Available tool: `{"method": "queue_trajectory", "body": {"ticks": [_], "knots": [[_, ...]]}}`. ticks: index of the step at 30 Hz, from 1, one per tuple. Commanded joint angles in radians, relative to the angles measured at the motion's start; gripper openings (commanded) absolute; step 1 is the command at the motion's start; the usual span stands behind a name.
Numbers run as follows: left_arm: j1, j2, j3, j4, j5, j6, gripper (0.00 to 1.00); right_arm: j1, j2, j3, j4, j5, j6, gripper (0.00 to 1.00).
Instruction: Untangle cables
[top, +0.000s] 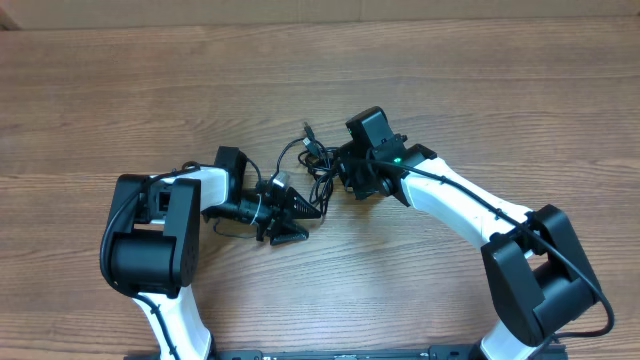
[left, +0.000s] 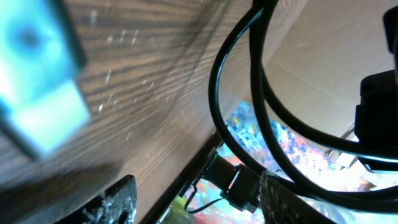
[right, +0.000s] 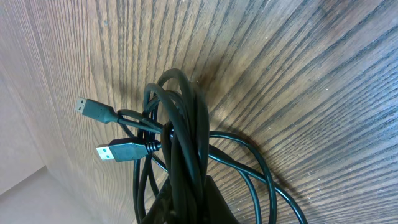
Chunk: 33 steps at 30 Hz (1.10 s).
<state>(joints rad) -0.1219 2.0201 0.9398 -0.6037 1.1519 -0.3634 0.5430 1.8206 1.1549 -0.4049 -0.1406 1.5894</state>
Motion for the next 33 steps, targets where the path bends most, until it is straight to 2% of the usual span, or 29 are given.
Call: {"method": "queue_trajectory", "body": {"ticks": [1,6,10,12,15,17,24,33], "knots": [[0.0,0.018,-0.021,0.034,-0.098,-0.06,0.65,-0.004,-0.027,0.022,0.011,0.012,0.007,0.04],[0.019,0.018,-0.021,0.069,-0.267,-0.193,0.64,-0.004,-0.027,0.022,0.009,0.006,0.007,0.04],[0.066,0.018,-0.021,0.015,-0.362,-0.193,0.58,-0.004,-0.027,0.022,0.004,0.006,0.007,0.04],[0.091,0.018,-0.02,-0.026,-0.404,-0.154,0.52,-0.004,-0.027,0.022,0.003,0.006,0.007,0.04],[0.122,0.014,-0.014,-0.071,-0.395,-0.061,0.34,-0.004,-0.027,0.022,-0.001,0.013,0.002,0.04],[0.138,0.002,-0.002,-0.114,-0.396,-0.001,0.29,-0.005,-0.027,0.022,-0.001,0.022,-0.024,0.04],[0.126,-0.15,0.002,-0.163,-0.402,0.158,0.29,-0.004,-0.027,0.022,-0.005,0.015,-0.046,0.04],[0.056,-0.406,0.002,-0.125,-0.402,0.393,0.43,-0.004,-0.027,0.022,0.0,-0.01,-0.045,0.04]]}}
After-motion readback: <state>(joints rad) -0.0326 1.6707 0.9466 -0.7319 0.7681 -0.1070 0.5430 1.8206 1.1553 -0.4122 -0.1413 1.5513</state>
